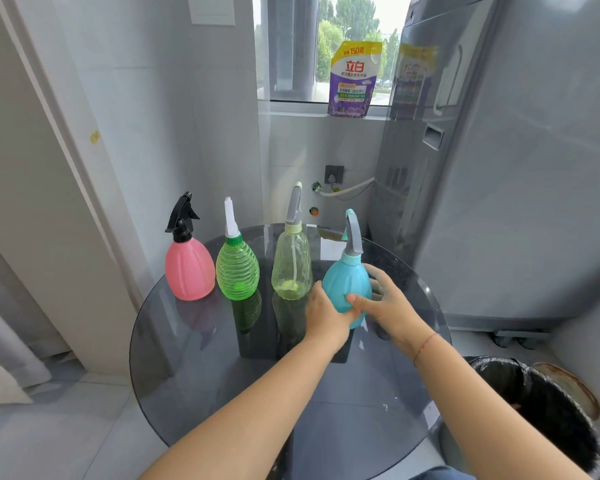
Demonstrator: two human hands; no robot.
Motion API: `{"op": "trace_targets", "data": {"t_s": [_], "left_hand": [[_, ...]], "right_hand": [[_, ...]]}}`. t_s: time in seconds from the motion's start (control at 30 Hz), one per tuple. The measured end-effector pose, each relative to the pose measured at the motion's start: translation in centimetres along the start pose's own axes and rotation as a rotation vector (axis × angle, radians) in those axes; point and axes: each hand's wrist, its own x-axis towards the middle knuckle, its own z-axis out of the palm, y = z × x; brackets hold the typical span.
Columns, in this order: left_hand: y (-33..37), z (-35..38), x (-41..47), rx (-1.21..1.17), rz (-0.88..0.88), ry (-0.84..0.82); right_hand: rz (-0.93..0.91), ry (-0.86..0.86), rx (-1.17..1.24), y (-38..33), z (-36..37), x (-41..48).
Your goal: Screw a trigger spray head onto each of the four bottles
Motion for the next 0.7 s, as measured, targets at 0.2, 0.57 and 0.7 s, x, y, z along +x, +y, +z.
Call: {"op": "trace_targets", "data": {"t_s": [0.2,0.57,0.7], "left_hand": [[0.6,2.7,3.2,0.072,-0.044,0.035],[0.7,4.1,5.3,-0.016,-0.053,-0.04],[1.6,3.4,5.2,-0.053,-0.084,-0.063]], "right_hand": [[-0.02,0.074,-0.049,0.7,-1.2,3.4],[-0.019,0.085,-0.018,2.1,-1.9,6.2],[0.014,0.07,-0.017,1.6,-1.7,6.5]]}}
